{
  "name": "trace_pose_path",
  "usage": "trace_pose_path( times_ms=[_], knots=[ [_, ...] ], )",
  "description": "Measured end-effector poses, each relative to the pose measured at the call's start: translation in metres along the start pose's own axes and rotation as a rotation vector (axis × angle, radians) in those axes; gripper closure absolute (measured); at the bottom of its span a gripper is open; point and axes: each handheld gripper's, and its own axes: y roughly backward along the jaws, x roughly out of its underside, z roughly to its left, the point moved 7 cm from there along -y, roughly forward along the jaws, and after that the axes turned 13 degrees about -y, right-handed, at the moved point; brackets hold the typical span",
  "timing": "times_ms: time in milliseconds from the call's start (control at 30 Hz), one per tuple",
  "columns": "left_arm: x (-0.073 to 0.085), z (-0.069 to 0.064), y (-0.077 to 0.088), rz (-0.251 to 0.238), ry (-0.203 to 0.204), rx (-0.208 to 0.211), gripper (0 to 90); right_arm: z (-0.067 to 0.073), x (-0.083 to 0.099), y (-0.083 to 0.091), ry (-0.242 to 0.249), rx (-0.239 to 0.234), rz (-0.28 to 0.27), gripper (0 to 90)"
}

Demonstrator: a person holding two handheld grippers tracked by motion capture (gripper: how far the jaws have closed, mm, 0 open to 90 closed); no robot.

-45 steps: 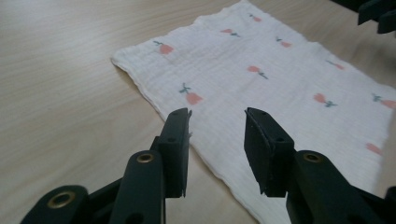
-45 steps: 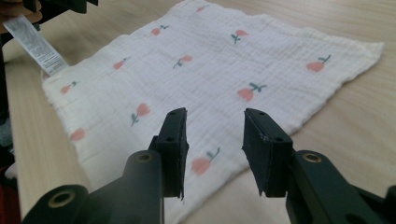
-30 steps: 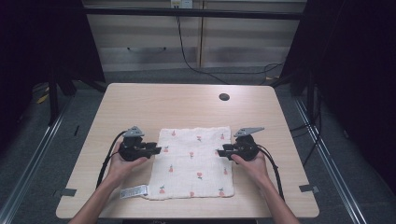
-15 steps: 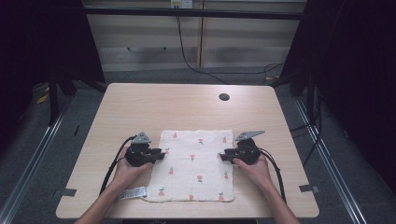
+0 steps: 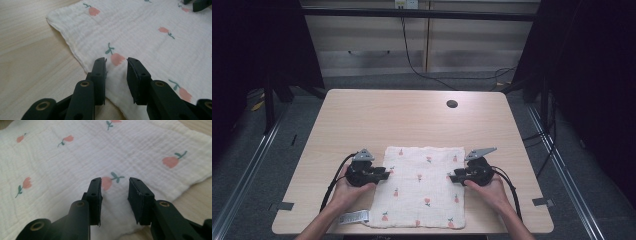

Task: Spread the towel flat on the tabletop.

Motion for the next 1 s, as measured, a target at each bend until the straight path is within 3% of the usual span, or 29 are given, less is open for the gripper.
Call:
trace_pose_path(
  times_ms=[67, 233, 267, 300, 333, 400, 500, 567, 633, 833, 1000],
  knots=[
    [0.000, -0.001, 0.000, 0.007, -0.042, -0.013, 69.0, 0.001, 0.000, 0.000, 0.006, -0.005, 0.004, 63.1],
    [0.001, 0.001, 0.000, -0.013, -0.027, 0.011, 70.3, -0.007, -0.010, 0.004, -0.006, 0.009, -0.038, 62.4],
    [0.001, 0.001, 0.000, -0.007, -0.054, 0.003, 70.2, -0.021, -0.025, 0.009, -0.040, 0.026, -0.087, 63.3],
    [0.001, 0.001, 0.000, -0.007, -0.054, 0.003, 70.1, -0.025, -0.031, 0.010, -0.055, 0.018, -0.108, 63.8],
    [0.001, 0.000, 0.000, -0.006, -0.055, 0.003, 70.1, -0.025, -0.031, 0.010, -0.055, 0.018, -0.108, 63.8],
    [0.001, 0.000, 0.000, -0.006, -0.058, 0.002, 69.8, -0.041, -0.049, 0.011, -0.053, 0.064, -0.124, 64.4],
    [0.001, 0.000, 0.000, -0.006, -0.063, 0.001, 69.8, -0.049, -0.056, 0.012, -0.063, 0.082, -0.137, 64.4],
    [0.002, 0.001, 0.001, -0.016, -0.045, 0.013, 69.5, -0.061, -0.061, 0.011, -0.087, 0.091, -0.159, 64.6],
    [0.003, 0.001, 0.001, -0.015, -0.042, 0.020, 69.7, -0.075, -0.061, 0.005, -0.118, 0.118, -0.135, 63.0],
    [0.003, 0.001, 0.002, -0.013, -0.048, 0.019, 69.0, -0.086, -0.059, -0.004, -0.134, 0.146, -0.120, 63.3],
    [0.003, 0.001, 0.002, -0.010, -0.050, 0.020, 69.0, -0.087, -0.060, -0.008, -0.151, 0.141, -0.141, 65.6]
  ],
)
